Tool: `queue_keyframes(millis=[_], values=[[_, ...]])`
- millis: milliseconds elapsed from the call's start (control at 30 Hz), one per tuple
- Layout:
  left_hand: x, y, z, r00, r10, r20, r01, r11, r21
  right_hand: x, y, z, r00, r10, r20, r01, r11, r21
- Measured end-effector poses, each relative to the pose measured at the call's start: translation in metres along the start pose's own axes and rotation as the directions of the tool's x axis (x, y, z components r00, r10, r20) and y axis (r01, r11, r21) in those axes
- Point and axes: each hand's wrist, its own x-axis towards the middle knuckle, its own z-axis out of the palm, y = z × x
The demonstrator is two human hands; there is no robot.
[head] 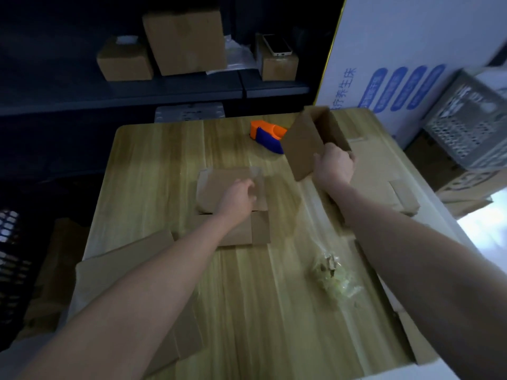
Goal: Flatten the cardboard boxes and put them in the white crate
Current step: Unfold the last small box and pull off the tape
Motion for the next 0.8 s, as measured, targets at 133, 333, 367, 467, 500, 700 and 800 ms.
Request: queue_keyframes(millis=[133,333,367,467,500,700,800], values=[[-0.005,0.046,-0.002,0.995,0.082,-0.05,-0.093,0.949,-0.3,-0.003,-0.008,-0.049,0.99,0.131,0.047,-0.139,0.911,0.388],[-0.027,0.078,-0.011,0.963,0.199,-0.181,-0.256,0.888,-0.382,-0.024,-0.003,-0.09,0.926,0.303,0.226,-0.377,0.789,0.485],[-0.033,0.079,-0.012,0.956,0.214,-0.202,-0.276,0.892,-0.358,-0.028,0.0,-0.092,0.911,0.305,0.277,-0.408,0.767,0.496],[-0.05,0.08,-0.014,0.929,0.263,-0.261,-0.333,0.902,-0.276,-0.043,0.005,-0.1,0.878,0.275,0.391,-0.461,0.7,0.545],[-0.055,0.08,-0.015,0.92,0.279,-0.275,-0.351,0.899,-0.261,-0.049,0.006,-0.104,0.869,0.274,0.412,-0.478,0.682,0.553],[-0.081,0.072,-0.024,0.917,0.368,-0.154,-0.393,0.901,-0.183,-0.079,0.014,-0.111,0.69,0.428,0.584,-0.723,0.361,0.589],[-0.09,0.067,-0.029,0.911,0.391,-0.134,-0.407,0.905,-0.126,-0.09,0.013,-0.108,0.652,0.433,0.623,-0.756,0.308,0.578]])
